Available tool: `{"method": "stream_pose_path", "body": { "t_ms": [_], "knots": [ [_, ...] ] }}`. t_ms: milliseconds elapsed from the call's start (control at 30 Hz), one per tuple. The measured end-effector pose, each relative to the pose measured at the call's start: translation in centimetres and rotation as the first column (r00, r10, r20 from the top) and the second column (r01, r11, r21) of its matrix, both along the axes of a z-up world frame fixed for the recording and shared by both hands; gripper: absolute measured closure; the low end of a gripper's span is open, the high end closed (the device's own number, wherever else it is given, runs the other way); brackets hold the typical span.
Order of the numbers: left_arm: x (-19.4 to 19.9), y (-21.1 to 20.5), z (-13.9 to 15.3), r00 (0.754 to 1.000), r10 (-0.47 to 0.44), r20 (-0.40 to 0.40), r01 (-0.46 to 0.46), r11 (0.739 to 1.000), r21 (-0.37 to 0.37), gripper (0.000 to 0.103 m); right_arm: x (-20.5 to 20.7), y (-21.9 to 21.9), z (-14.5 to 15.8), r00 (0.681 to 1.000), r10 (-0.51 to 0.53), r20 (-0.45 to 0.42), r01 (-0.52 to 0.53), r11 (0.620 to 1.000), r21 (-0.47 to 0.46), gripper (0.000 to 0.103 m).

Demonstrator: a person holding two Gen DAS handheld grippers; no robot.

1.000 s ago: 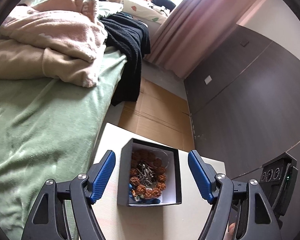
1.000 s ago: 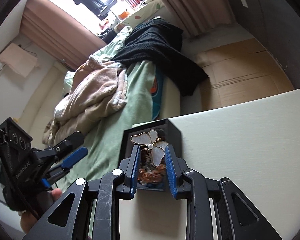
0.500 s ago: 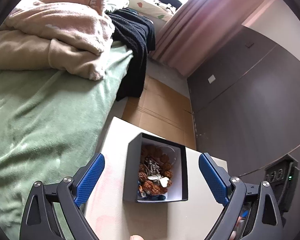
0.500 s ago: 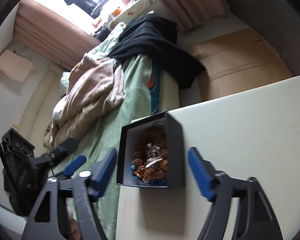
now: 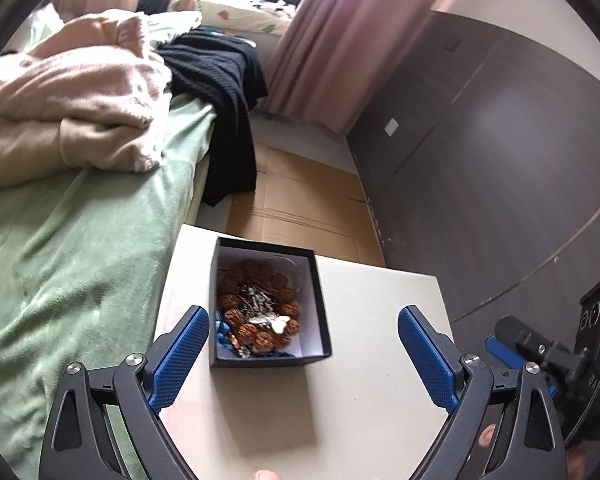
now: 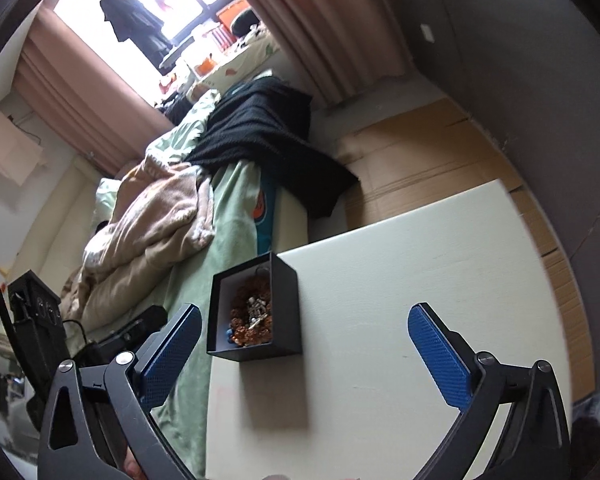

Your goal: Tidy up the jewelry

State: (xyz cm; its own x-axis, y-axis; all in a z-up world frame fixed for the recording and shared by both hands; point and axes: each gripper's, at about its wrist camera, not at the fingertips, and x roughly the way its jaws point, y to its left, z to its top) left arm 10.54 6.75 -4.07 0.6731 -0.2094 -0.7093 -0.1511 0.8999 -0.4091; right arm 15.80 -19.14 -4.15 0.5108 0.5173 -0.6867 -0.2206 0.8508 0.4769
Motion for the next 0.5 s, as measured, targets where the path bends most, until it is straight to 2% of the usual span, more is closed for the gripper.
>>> {"method": "stream_pose_path", "body": {
  "t_ms": [67, 367, 500],
  "knots": [
    [-0.7, -0.6, 0.7, 1.000, -0.006, 0.016, 0.006, 1.000, 0.023, 0.000, -0.5, -0.5, 0.4, 1.000, -0.013, 0.007, 0.013, 1.000, -0.015, 0.000],
    [-3.6, -3.4, 2.4, 0.996, -0.041, 0.076, 0.033, 0.995, 0.094, 0.000, -3.5, -2.0, 2.3, 0.997, -0.007, 0.077, 0.017, 0.992, -0.123, 0.000],
    [-4.1, -4.8, 2.2, 0.995, -0.075, 0.060, 0.067, 0.990, 0.128, 0.000, -4.8, -2.7, 2.5, 0.996, -0.001, 0.087, 0.014, 0.987, -0.157, 0.000]
  ]
}}
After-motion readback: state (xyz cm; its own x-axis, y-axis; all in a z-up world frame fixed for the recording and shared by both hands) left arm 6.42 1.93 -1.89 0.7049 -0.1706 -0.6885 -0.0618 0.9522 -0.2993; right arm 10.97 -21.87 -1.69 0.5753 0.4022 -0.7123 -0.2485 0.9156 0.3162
